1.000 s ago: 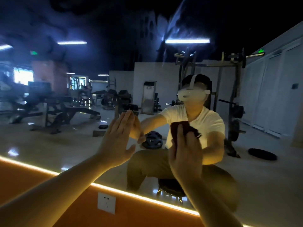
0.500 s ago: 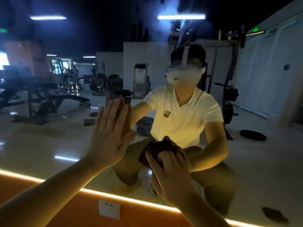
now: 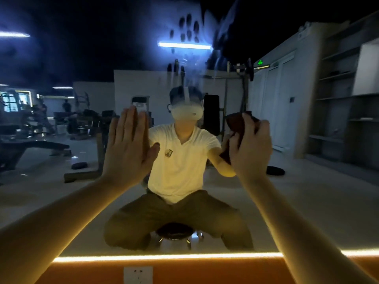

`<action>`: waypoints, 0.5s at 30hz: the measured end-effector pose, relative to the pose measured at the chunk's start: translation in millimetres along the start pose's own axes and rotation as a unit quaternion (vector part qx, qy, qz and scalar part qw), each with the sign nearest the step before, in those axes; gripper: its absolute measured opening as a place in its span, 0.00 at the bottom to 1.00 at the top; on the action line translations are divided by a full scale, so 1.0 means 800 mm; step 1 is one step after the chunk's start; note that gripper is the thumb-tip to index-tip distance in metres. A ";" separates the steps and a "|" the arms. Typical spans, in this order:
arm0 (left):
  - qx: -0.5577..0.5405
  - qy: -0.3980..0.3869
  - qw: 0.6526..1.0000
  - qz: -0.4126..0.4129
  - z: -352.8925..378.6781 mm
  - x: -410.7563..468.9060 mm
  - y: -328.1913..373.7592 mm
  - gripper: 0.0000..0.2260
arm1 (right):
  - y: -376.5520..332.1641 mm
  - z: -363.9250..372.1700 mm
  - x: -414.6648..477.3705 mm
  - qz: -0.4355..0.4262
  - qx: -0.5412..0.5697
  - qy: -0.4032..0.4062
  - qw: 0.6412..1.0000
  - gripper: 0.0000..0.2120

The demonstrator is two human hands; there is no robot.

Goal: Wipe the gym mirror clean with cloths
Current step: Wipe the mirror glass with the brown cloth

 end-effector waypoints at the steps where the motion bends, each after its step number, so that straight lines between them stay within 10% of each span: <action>1: 0.013 -0.013 1.000 0.003 0.002 0.000 -0.006 0.39 | -0.012 0.006 -0.009 0.038 0.000 -0.003 0.999 0.24; 7: 0.030 -0.041 0.998 0.035 0.013 -0.005 -0.013 0.38 | -0.100 0.061 -0.107 0.058 0.020 -0.083 0.995 0.25; 12: 0.017 -0.044 0.997 0.055 0.008 -0.007 -0.014 0.39 | -0.147 0.069 -0.187 -0.300 -0.028 -0.228 0.926 0.28; 15: 0.000 -0.019 0.998 0.054 0.008 -0.006 -0.012 0.39 | -0.110 0.049 -0.137 -0.290 -0.086 -0.197 0.933 0.23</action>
Point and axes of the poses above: each hand's wrist, its own x-axis towards the middle knuckle, its own z-axis out of the palm, y = z × x, the point moved 7 cm from there along x, towards the middle knuckle, and after that the axes turned 11 degrees about z, right-handed, at the moved point
